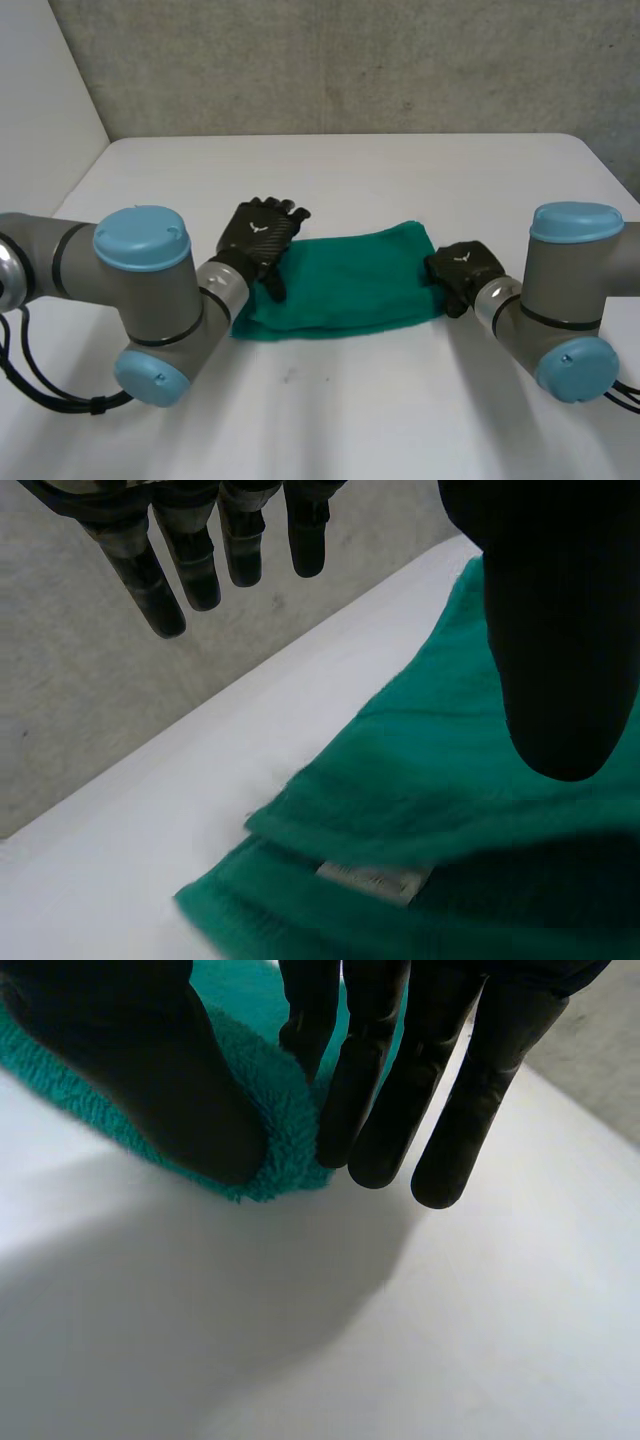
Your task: Fold the towel.
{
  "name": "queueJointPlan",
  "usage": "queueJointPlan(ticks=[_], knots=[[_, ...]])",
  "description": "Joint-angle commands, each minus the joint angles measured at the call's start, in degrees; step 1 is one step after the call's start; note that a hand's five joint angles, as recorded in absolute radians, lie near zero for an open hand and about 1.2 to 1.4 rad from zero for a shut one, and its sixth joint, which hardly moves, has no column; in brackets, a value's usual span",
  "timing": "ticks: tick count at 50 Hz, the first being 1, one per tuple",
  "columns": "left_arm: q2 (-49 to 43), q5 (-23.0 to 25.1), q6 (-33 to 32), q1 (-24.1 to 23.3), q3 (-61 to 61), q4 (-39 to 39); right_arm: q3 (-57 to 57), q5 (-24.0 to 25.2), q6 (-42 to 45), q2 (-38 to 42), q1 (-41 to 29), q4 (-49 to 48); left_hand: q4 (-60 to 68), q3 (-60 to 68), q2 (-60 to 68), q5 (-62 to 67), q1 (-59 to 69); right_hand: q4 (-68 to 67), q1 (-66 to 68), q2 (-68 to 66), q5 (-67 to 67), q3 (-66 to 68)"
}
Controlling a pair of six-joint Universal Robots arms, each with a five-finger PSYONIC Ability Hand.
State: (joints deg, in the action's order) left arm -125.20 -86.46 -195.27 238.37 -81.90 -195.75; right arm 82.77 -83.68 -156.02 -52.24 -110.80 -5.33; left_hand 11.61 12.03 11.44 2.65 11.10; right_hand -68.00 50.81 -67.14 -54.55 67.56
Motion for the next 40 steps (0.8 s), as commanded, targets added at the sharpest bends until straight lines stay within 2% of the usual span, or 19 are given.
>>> queueJointPlan(ticks=[1,6,7,10,11,14,15,16,17,18,19,21,22,23,27,29,34,40], knots=[[4.1,-3.0,-0.3,1.9,-5.9,0.0,-4.4,-1.8,0.7,-2.6,-2.8,-3.4,-1.4,-1.8,-1.2,-2.4,-0.9,-12.0,29.2,-12.9,-15.4,12.4],[8.2,-4.1,-0.2,4.4,-9.8,-0.2,-10.2,0.2,1.6,-2.7,-13.2,-2.2,-1.4,-1.8,-1.2,-2.4,-0.9,-12.0,29.2,-12.9,-15.4,12.4],[9.6,-4.8,-0.1,5.4,-10.8,-0.2,-11.7,1.7,2.4,-1.6,-16.5,-1.9,-1.4,-1.8,-1.2,-2.4,-0.9,-12.0,29.2,-12.9,-15.4,12.4],[10.8,-5.5,0.0,6.3,-11.6,-0.2,-13.2,5.2,4.4,0.8,-20.5,-1.8,-1.4,-1.8,-1.2,-2.4,-0.9,-12.0,29.2,-12.9,-15.4,12.4],[12.3,-6.3,0.0,7.0,-12.6,-0.2,-13.5,7.7,6.2,2.2,-22.3,-1.6,-1.4,-1.8,-1.2,-2.4,-0.9,-12.0,29.2,-12.9,-15.4,12.4],[12.9,-6.7,0.2,7.1,-12.9,-0.2,-13.6,9.9,7.7,3.6,-24.0,-1.6,-1.6,-2.0,-1.4,-2.6,-1.1,-12.0,29.2,-12.9,-15.4,12.4],[13.7,-6.9,0.4,7.1,-13.0,-0.2,-13.7,12.0,9.4,5.5,-25.3,-1.5,-1.6,-2.0,-1.4,-2.6,-1.1,-12.0,29.2,-12.9,-15.4,12.4],[13.9,-6.9,0.4,7.1,-13.0,-0.2,-13.7,12.0,9.4,5.5,-25.3,-1.5,-1.6,-2.0,-1.4,-2.6,-1.1,-12.0,29.2,-12.9,-15.4,12.4],[14.2,-6.8,0.4,7.1,-13.0,-0.2,-13.9,12.1,9.8,6.0,-25.6,-1.5,-1.6,-2.0,-1.4,-2.6,-1.1,-3.2,20.4,-4.1,-6.7,3.7],[14.4,-6.7,0.5,7.0,-12.9,-0.4,-14.4,10.8,9.9,7.1,-25.5,-1.7,-1.6,-2.0,-1.4,-2.6,-1.1,32.3,-15.1,31.5,28.9,-31.9],[14.6,-6.7,0.6,6.8,-12.6,-0.5,-14.7,10.0,9.8,7.0,-25.4,-1.7,-1.6,-2.0,-1.4,-2.6,-1.1,40.2,-23.0,39.3,36.7,-39.7],[14.6,-6.6,0.6,6.4,-12.0,-0.5,-15.0,9.0,9.6,6.9,-25.3,-1.8,-1.6,-2.0,-1.4,-2.6,-1.1,43.7,-26.6,42.9,40.3,-43.3],[14.7,-6.6,0.7,6.4,-11.7,-0.6,-14.9,5.5,7.6,6.2,-25.0,-2.1,-1.6,-2.0,-1.4,-2.6,-1.1,47.3,-30.1,46.4,43.8,-46.8],[14.7,-6.5,0.7,6.2,-11.4,-0.7,-14.8,4.4,6.1,5.7,-24.7,-2.3,-1.6,-2.0,-1.4,-2.6,-1.1,49.0,-31.8,48.1,45.5,-48.5],[14.1,-6.4,1.2,4.2,-8.3,-0.9,-13.8,1.5,-4.4,1.1,-22.5,-2.6,-1.4,-1.8,-1.2,-2.4,-0.9,58.0,-40.8,57.1,54.6,-57.6],[13.2,-6.4,2.3,2.2,-5.8,-0.9,-12.6,1.8,-8.2,-1.1,-20.5,-2.6,-1.4,-1.8,-1.2,-2.4,-0.9,58.0,-40.8,57.1,54.6,-57.6],[9.0,-5.6,10.4,-1.6,-0.7,0.3,-10.7,3.7,-16.4,-4.2,-14.5,-1.9,-0.7,-1.2,-0.6,-1.8,-0.2,58.0,-40.8,57.1,54.6,-57.6],[5.1,-5.5,15.9,-2.9,1.0,4.8,-13.3,7.6,-17.1,-2.4,-12.9,1.2,0.3,-0.1,0.5,-0.8,0.8,58.0,-40.8,57.1,54.6,-57.6]])
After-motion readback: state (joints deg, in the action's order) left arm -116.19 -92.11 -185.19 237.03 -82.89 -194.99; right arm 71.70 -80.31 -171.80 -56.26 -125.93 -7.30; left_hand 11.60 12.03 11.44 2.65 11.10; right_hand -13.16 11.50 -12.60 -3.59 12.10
